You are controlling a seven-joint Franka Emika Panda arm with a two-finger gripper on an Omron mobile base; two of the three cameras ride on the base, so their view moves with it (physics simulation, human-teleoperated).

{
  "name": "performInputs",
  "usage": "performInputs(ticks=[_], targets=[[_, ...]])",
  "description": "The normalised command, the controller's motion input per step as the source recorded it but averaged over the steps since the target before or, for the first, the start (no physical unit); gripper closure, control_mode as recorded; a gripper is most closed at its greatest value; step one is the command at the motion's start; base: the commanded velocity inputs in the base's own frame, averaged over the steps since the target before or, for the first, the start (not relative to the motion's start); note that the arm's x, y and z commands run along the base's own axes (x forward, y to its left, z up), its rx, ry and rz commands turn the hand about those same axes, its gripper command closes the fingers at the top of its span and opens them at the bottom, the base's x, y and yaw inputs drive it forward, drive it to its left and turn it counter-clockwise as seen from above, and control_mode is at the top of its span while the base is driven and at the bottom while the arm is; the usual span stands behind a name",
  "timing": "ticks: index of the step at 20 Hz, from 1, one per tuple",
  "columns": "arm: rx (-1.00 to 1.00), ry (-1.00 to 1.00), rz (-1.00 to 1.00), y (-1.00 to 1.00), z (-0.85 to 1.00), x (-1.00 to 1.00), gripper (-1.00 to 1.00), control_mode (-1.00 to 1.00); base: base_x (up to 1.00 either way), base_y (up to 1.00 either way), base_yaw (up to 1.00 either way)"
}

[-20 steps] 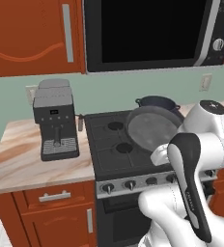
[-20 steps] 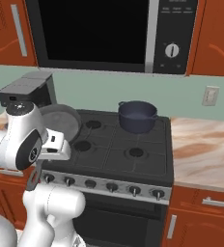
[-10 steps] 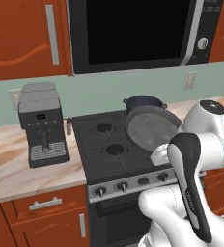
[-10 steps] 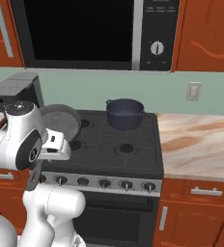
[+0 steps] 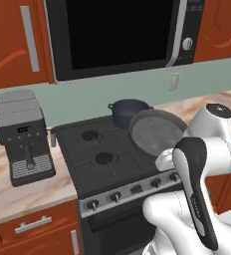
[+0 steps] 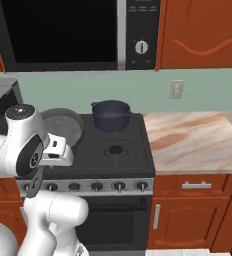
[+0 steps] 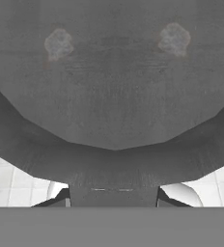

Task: Move the pot and pan from the stove into the sink.

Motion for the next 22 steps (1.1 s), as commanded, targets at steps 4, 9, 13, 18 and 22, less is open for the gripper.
performInputs(ticks=[4,9,13,18,22], targets=[[0.00,0.00,0.00,0.00,0.00,0.00,1.00,1.00,-0.09,-0.23,-0.26],[0.00,0.00,0.00,0.00,0.00,0.00,1.00,1.00,-0.04,-0.09,-0.27],[0.00,0.00,0.00,0.00,0.00,0.00,1.00,1.00,-0.14,-0.11,-0.26],[0.00,0.00,0.00,0.00,0.00,0.00,1.00,1.00,-0.08,-0.13,-0.31],[0.00,0.00,0.00,0.00,0.00,0.00,1.00,1.00,-0.01,-0.14,-0.33]])
